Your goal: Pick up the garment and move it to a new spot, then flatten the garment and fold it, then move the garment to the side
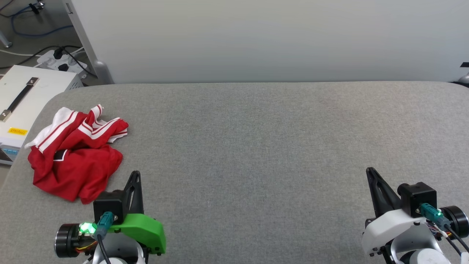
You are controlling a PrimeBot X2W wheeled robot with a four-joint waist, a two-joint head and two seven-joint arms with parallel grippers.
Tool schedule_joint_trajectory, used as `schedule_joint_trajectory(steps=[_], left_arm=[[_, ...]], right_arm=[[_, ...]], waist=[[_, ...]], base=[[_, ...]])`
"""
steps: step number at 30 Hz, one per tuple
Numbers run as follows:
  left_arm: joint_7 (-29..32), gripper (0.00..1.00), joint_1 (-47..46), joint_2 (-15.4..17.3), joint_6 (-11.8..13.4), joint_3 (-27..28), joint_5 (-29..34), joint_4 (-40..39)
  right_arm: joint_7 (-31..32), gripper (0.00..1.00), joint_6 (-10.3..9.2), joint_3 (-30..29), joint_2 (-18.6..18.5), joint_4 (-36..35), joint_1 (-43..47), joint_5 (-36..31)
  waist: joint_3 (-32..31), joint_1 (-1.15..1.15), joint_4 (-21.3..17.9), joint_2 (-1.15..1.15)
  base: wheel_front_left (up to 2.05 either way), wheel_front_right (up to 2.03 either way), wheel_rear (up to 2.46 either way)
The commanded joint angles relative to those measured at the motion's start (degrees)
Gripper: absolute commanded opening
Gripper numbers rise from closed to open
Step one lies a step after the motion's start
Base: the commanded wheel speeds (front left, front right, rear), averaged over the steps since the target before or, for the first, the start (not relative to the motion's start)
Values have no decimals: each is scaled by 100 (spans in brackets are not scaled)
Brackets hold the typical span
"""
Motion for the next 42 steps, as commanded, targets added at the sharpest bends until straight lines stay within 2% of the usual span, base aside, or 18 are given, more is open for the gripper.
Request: schedule_joint_trajectory(steps=[1, 24, 25, 42], left_arm=[[-4, 0, -96, -26, -16, 9, 50, -3], [-4, 0, -96, -26, -16, 9, 50, -3], [0, 100, 0, 0, 0, 0, 1, 0], [-159, 100, -4, -3, 66, -33, -134, -87]], right_arm=[[17, 0, -4, 5, 8, -15, -93, -55], [17, 0, -4, 5, 8, -15, -93, -55], [1, 100, 0, 0, 0, 0, 0, 0], [-157, 100, 1, -75, 0, -138, -2, 253]], waist=[[0, 0, 0, 0], [0, 0, 0, 0], [0, 0, 0, 0], [11, 0, -1, 0]], base=[[0, 0, 0], [0, 0, 0], [0, 0, 0], [0, 0, 0]])
